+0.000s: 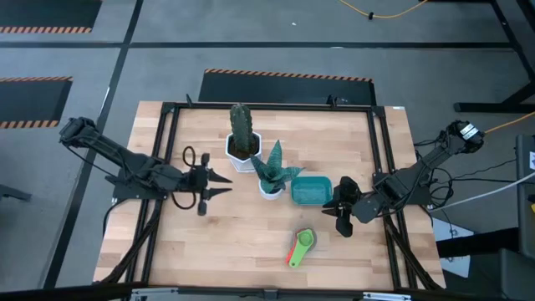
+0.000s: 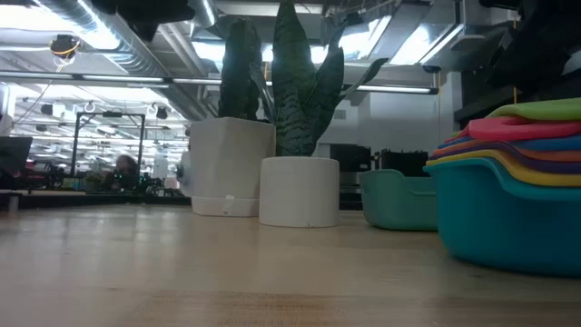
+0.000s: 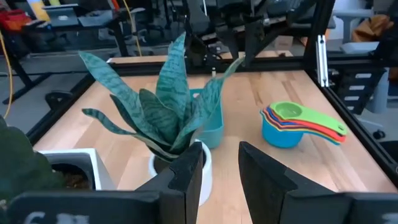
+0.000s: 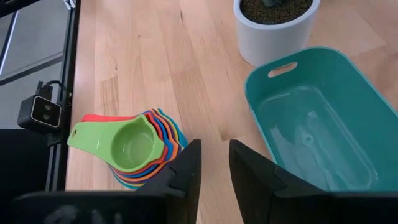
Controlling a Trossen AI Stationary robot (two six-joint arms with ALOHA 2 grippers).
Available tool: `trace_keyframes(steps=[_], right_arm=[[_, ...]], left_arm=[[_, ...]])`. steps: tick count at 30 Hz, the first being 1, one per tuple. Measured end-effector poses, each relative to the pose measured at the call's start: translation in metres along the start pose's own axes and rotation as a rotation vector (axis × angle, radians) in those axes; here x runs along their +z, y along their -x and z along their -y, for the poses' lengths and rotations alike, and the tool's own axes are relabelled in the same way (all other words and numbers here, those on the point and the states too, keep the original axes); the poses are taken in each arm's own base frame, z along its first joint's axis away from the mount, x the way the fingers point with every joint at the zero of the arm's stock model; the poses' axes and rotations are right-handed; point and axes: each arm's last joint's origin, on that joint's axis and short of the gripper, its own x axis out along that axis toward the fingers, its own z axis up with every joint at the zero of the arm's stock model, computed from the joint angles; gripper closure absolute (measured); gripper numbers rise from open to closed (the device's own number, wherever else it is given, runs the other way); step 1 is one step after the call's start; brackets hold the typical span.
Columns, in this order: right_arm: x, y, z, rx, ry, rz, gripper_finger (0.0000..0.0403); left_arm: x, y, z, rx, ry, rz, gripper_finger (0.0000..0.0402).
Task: Nest measuring cups in basket
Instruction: Put the nested measuring cups into the green bin
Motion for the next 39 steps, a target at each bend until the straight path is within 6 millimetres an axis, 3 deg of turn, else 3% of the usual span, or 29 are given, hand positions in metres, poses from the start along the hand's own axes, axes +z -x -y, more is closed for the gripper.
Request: trace_keyframes(steps=[22,30,35,39], right_arm=[[-0.0002,0.0,0.0003,-0.003,0.004,-0.001,0.0317],[0.0005,0.0004,0.0048,-0.1,0.003,0.068,0.0316],[0.0009,0.0004,0.0027,-0.061,-0.014,0.053,0.0293],[0.0014,0.0004,0.0026,-0.062,-0.023,0.06,0.0249]], left_arm=[[0.0006,0.0009,-0.0004,-0.003,0.005,0.004,0.0305],[0.0007,0.001,-0.0004,-0.003,0.005,0.004,0.0305],[0.0007,0.001,-0.0003,-0.003,0.005,0.004,0.0305],[0.0007,0.001,-0.0003,-0.003,0.005,0.004,0.0305]])
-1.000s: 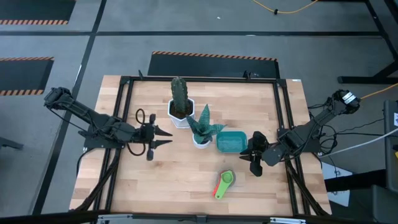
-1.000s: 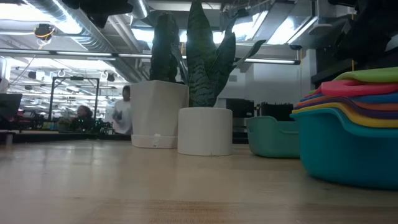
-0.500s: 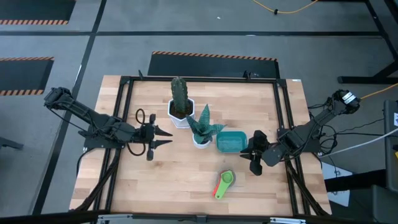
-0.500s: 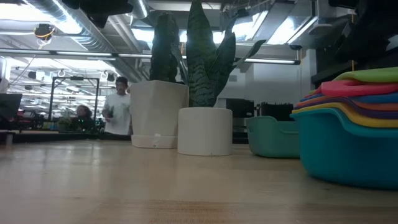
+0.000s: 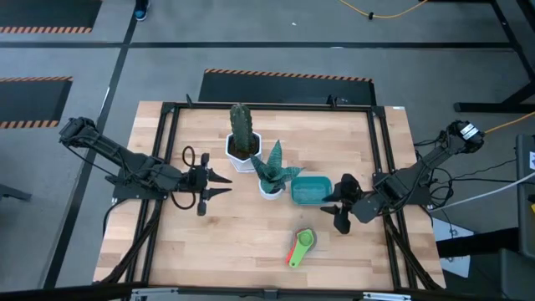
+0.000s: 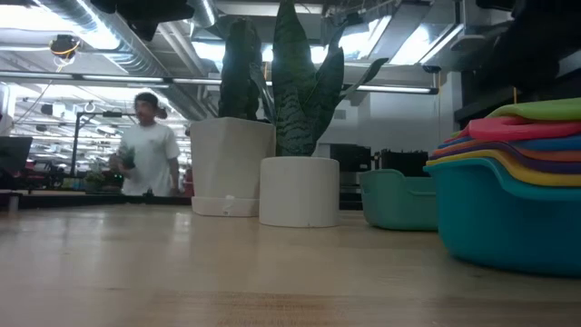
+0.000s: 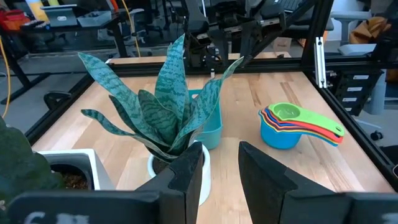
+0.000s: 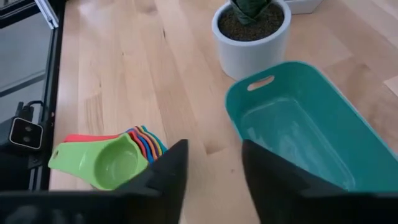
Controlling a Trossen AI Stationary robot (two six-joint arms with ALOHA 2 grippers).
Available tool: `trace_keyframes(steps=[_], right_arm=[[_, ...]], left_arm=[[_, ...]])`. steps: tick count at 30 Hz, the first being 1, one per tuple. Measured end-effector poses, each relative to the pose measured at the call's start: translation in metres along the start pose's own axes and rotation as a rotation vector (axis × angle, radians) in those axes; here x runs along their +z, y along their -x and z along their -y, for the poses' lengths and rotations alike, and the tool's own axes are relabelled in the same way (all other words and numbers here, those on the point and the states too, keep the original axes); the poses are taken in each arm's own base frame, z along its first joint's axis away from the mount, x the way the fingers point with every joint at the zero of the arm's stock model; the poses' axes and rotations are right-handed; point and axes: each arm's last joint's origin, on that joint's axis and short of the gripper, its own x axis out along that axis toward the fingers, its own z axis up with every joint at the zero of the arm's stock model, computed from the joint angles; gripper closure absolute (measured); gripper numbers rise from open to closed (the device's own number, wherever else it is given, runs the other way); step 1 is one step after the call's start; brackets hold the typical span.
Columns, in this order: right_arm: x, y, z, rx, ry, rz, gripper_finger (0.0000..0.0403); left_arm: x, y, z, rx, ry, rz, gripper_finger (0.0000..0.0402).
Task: Nest measuring cups in basket
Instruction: Put the nested measuring cups into the green bin
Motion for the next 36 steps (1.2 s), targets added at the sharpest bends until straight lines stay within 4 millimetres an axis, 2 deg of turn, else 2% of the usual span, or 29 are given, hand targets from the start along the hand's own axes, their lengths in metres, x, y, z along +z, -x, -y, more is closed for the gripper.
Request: trace_keyframes(steps=[4,10,13,17,21,25,29,36], right_arm=[[0.0,0.0,0.0,0.008,-0.008,-0.004,0.0178],[-0.001,0.0,-0.002,0.043,-0.039,-0.041,0.0052],[-0.002,0.0,-0.001,0.053,-0.05,-0.062,0.0013],[-0.003,0.001,-0.004,0.116,-0.066,-0.127,0.0005],[-0.001,0.001,-0.008,0.174,-0.198,-0.143,0.0005],[-0.003,0.003,-0.015,0.287,-0.335,-0.276,0.0005],[-0.01,0.003,-0.027,0.316,-0.51,-0.331,0.0005],[-0.034,-0.006,-0.061,0.399,-0.66,-0.409,0.0005]], left_arm=[[0.0,0.0,0.0,0.0,0.0,0.0,0.0305],[0.0,0.0,0.0,0.0,0.0,0.0,0.0305],[0.0,0.0,0.0,0.0,0.0,0.0,0.0305],[0.0,0.0,0.0,0.0,0.0,0.0,0.0305],[0.0,0.0,0.0,0.0,0.0,0.0,0.0305],[0.0,0.0,0.0,0.0,0.0,0.0,0.0305],[0.0,0.0,0.0,0.0,0.0,0.0,0.0305],[0.0,0.0,0.0,0.0,0.0,0.0,0.0305]])
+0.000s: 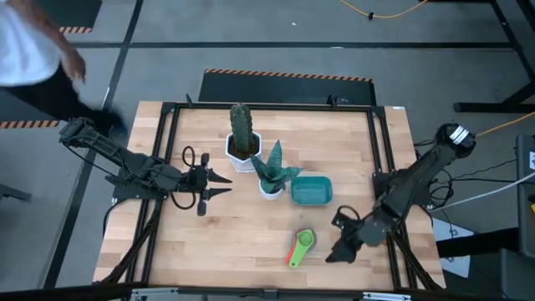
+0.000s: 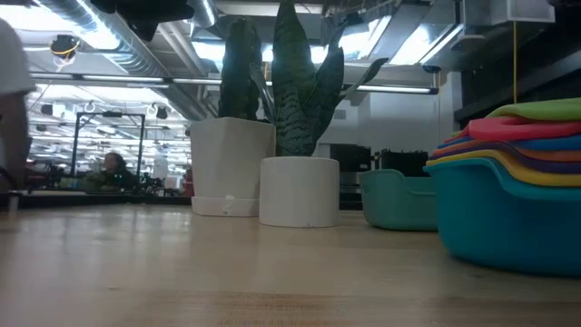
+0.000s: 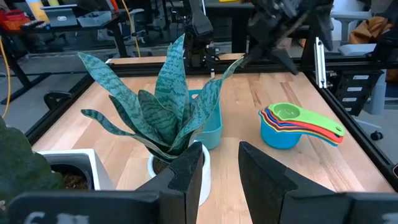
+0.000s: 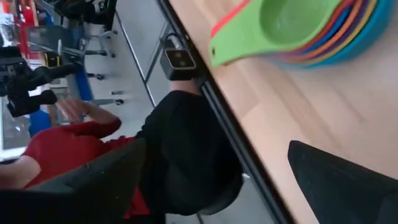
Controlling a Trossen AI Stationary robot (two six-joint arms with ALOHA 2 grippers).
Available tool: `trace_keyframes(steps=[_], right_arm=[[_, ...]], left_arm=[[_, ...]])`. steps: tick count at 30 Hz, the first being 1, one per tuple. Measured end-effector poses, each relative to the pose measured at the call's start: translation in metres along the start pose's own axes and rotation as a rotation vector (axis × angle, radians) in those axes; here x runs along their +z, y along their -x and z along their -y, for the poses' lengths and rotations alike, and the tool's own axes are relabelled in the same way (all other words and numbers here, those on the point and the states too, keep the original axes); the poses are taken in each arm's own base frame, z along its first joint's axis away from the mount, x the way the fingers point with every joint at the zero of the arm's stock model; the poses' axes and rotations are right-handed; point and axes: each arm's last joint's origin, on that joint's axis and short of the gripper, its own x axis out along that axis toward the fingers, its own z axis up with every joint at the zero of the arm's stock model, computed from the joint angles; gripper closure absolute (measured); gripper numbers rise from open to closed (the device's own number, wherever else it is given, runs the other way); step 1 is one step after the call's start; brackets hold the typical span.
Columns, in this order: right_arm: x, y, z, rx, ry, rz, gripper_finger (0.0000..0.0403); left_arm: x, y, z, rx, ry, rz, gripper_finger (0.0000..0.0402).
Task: Nest measuring cups in basket
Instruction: Put the nested measuring cups into the green bin
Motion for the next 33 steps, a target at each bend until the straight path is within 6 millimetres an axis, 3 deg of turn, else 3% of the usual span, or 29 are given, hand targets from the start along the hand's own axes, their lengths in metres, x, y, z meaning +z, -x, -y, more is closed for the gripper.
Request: trace_keyframes(steps=[10,17,23,33], right_arm=[[-0.013,-0.056,0.019,-0.044,-0.031,0.041,0.0005],[-0.016,-0.082,0.032,-0.054,-0.131,0.077,0.0005],[-0.017,-0.095,0.041,-0.051,-0.163,0.164,0.0005],[-0.014,-0.101,0.038,0.038,-0.175,0.304,0.0005]], left_arm=[[0.0,0.0,0.0,0.0,0.0,0.0,0.0305],[0.0,0.0,0.0,0.0,0.0,0.0,0.0305],[0.0,0.0,0.0,0.0,-0.001,-0.001,0.0305],[0.007,-0.002,0.003,-0.04,0.064,0.062,0.0305]])
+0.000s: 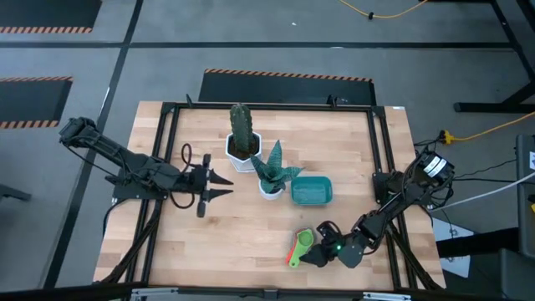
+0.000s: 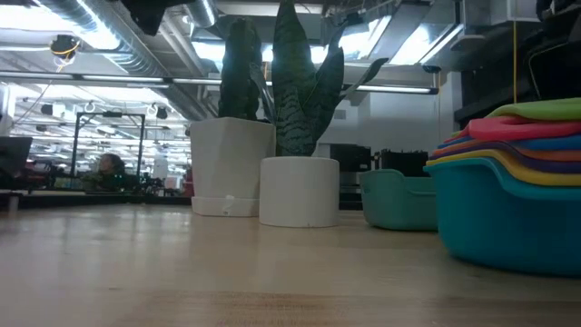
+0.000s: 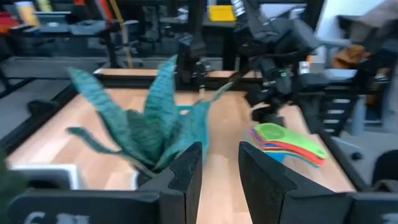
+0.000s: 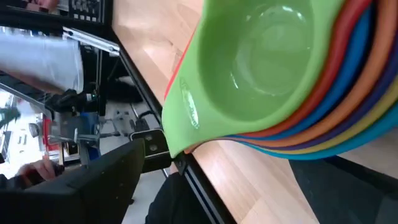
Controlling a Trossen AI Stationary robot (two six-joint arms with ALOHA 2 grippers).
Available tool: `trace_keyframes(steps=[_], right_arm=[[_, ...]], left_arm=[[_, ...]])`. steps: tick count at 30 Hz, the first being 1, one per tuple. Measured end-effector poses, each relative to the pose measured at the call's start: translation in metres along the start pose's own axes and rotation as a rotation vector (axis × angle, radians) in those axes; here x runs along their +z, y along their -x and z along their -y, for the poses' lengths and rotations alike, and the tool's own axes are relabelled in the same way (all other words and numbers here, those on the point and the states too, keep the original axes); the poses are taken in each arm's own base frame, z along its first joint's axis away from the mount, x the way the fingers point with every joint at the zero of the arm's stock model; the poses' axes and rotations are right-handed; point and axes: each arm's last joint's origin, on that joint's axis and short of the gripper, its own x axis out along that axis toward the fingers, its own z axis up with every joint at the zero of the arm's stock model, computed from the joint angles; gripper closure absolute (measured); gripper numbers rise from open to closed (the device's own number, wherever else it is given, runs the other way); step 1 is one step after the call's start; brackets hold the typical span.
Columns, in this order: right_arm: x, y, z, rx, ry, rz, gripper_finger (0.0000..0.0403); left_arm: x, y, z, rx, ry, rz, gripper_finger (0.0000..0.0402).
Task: Nest measuring cups in basket
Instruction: Put the nested measuring cups into the green bin
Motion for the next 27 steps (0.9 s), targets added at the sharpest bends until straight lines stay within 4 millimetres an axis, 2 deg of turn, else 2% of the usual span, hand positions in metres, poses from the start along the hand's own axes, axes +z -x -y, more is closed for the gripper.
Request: trace_keyframes(steps=[5,9,13,19,27], right_arm=[[0.001,0.0,-0.001,0.015,-0.003,0.027,0.0005],[0.0,0.0,-0.002,0.019,-0.004,0.026,0.0005],[0.0,0.0,-0.002,0.022,-0.006,0.026,0.0005],[0.002,-0.001,-0.002,0.02,0.0,0.031,0.0005],[0.011,-0.003,-0.003,0.029,-0.002,0.156,0.0005]], left_arm=[[-0.001,-0.001,0.003,-0.097,0.072,-0.018,0.0305],[-0.015,-0.014,0.013,-0.133,0.138,-0.109,0.0305],[-0.034,-0.033,0.029,-0.16,0.187,-0.187,0.0305],[-0.06,-0.062,0.049,-0.189,0.234,-0.187,0.0305],[-0.095,-0.098,0.064,-0.18,0.307,-0.24,0.0305]])
